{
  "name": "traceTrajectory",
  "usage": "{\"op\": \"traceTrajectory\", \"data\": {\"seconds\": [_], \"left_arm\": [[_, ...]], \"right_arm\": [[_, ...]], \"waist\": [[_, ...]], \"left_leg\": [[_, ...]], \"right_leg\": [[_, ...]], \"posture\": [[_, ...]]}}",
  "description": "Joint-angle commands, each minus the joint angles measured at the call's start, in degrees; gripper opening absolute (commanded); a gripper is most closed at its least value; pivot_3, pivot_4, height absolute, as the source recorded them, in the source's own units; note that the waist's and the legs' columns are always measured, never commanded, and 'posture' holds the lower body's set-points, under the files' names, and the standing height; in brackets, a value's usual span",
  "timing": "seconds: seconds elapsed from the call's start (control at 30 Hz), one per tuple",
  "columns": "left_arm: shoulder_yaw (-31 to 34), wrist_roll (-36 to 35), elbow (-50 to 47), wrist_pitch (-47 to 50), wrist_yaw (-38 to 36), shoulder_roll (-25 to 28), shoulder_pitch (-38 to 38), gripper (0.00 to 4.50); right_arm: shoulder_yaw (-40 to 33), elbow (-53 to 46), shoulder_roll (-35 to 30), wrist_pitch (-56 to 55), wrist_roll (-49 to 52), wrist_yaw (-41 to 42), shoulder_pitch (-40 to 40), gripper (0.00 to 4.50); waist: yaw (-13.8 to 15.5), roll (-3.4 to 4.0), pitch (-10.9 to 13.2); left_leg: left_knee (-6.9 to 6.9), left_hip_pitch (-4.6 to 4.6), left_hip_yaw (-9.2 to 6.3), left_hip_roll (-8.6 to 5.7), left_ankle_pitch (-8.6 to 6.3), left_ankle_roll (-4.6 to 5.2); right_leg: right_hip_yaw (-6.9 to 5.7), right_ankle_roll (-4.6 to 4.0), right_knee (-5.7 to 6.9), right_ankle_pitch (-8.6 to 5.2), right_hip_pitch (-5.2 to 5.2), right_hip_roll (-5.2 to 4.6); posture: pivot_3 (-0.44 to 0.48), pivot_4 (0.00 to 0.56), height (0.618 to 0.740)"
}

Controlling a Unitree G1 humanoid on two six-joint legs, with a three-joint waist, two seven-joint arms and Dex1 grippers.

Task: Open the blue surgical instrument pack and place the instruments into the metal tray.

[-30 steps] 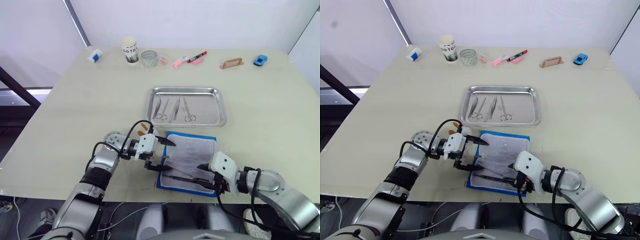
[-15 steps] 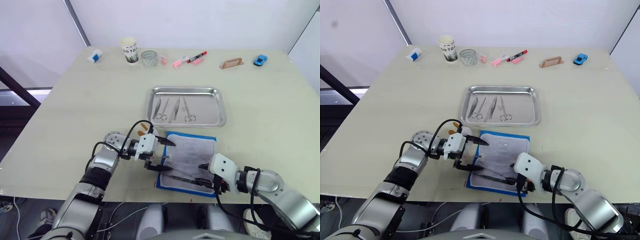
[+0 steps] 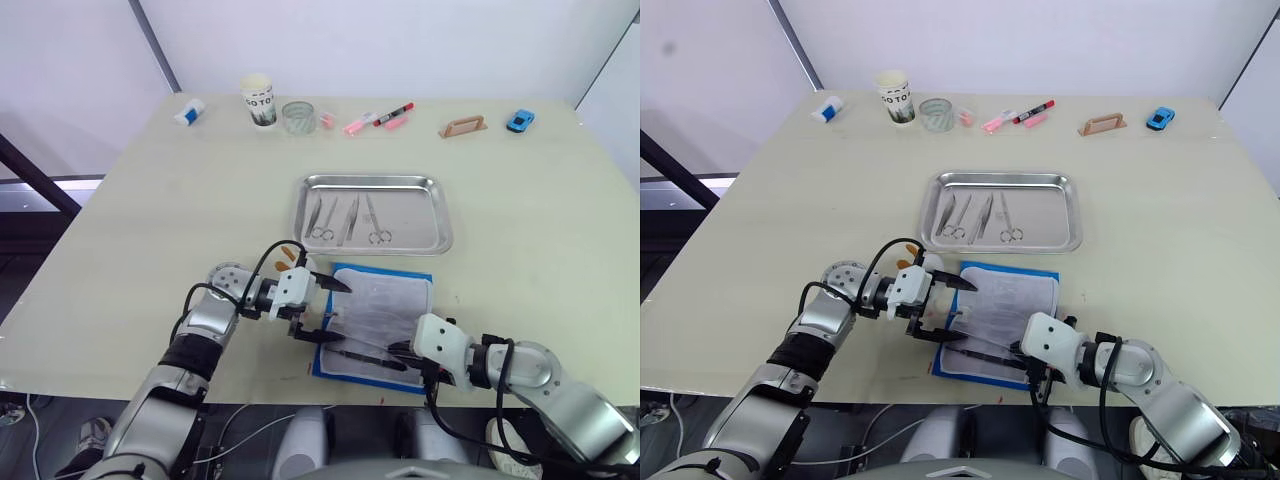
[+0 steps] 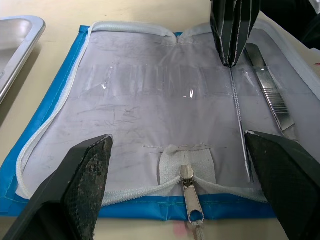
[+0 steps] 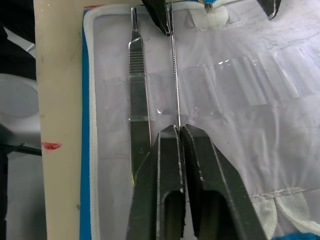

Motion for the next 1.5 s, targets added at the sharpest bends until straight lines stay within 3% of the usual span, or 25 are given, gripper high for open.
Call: {"op": "traceTrajectory", "data": {"seconds": [0.03,0.63,1.5], "left_arm": [[-1.80,3.24,4.27,2.08,0.23,1.34,1.75,4.50],[-1.81,3.13,4.31,1.99,-0.14,1.49,1.66,4.50],[-1.92,3.26,4.59,1.95,0.29,0.96,1.40,4.50]], "right_arm": [[-0.37,0.79,-0.92,-0.41,-0.92,0.59,0.71,0.03],[-5.49,3.72,-5.33,-4.63,-0.12,5.39,-0.04,0.03],[-8.05,-2.16,-8.19,3.88,3.39,8.16,-3.09,0.03]], "waist": [[0.00,0.00,0.00],[0.05,0.00,0.00],[0.05,0.00,0.00]], "left_leg": [[0.00,0.00,0.00,0.00,0.00,0.00],[0.03,-0.01,0.02,-0.02,0.00,0.00],[0.04,-0.01,0.01,-0.03,0.00,0.00]], "right_leg": [[0.00,0.00,0.00,0.00,0.00,0.00],[0.01,-0.03,0.00,0.02,0.01,0.00],[0.02,-0.07,0.01,0.05,0.02,0.02]], "posture": [[0.000,0.150,0.740],[0.000,0.150,0.740],[0.000,0.150,0.740]]}}
